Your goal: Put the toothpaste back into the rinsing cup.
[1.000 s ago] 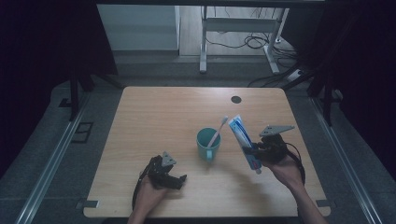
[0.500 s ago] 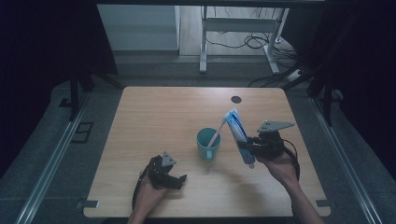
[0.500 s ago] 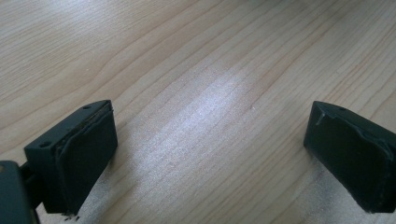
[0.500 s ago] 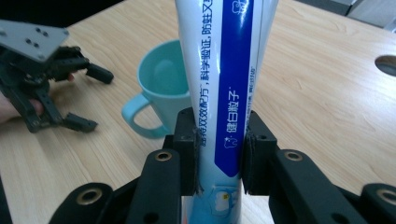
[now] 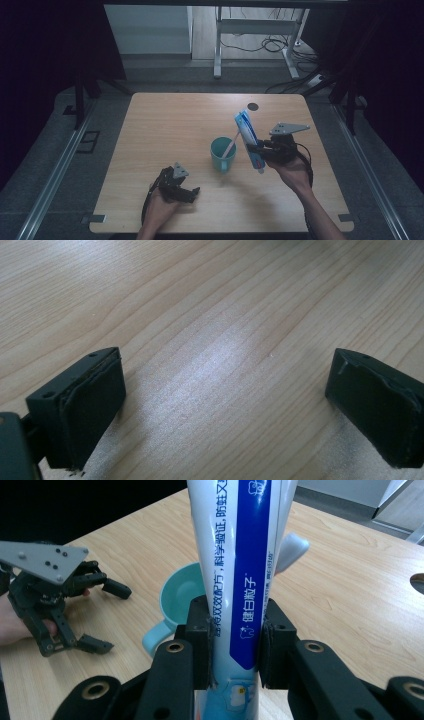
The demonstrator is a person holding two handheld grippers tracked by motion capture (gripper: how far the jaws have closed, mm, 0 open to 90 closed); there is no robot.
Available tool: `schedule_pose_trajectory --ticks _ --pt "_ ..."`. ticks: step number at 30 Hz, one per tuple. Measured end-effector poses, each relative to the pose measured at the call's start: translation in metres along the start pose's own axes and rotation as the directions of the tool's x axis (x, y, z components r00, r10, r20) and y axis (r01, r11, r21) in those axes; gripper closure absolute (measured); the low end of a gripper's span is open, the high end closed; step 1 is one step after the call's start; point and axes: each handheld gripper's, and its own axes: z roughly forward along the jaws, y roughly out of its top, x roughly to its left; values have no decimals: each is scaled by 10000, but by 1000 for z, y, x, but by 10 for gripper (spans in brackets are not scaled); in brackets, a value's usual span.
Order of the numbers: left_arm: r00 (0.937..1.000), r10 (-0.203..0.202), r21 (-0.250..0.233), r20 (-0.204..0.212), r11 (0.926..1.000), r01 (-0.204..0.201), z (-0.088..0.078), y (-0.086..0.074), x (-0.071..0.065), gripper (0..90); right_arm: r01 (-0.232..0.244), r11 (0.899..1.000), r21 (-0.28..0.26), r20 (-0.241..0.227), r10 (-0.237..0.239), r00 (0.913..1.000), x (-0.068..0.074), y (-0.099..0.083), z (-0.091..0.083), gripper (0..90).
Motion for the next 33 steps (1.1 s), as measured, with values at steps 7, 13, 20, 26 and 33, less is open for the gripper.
schedule_pose_trajectory --ticks 7,13,20,26,33 --pt "10000 5 3 0 10000 -5 0 0 0 28 -20 9999 -113 -103 19 9999 1 9 7 713" --pt "10000 5 2 3 10000 -5 0 0 0 27 -83 9998 -187 -144 80 9999 1 16 15 712" --pt "10000 6 -4 1 10000 -6 0 0 0 27 -116 9994 -338 -171 110 9998 2 25 21 713" --pt "10000 6 -2 3 10000 -6 0 0 0 28 -102 9988 -473 -182 94 9998 4 33 26 713" --pt "10000 6 1 5 10000 -6 0 0 0 27 -44 9979 -649 -166 33 9999 7 42 33 713"
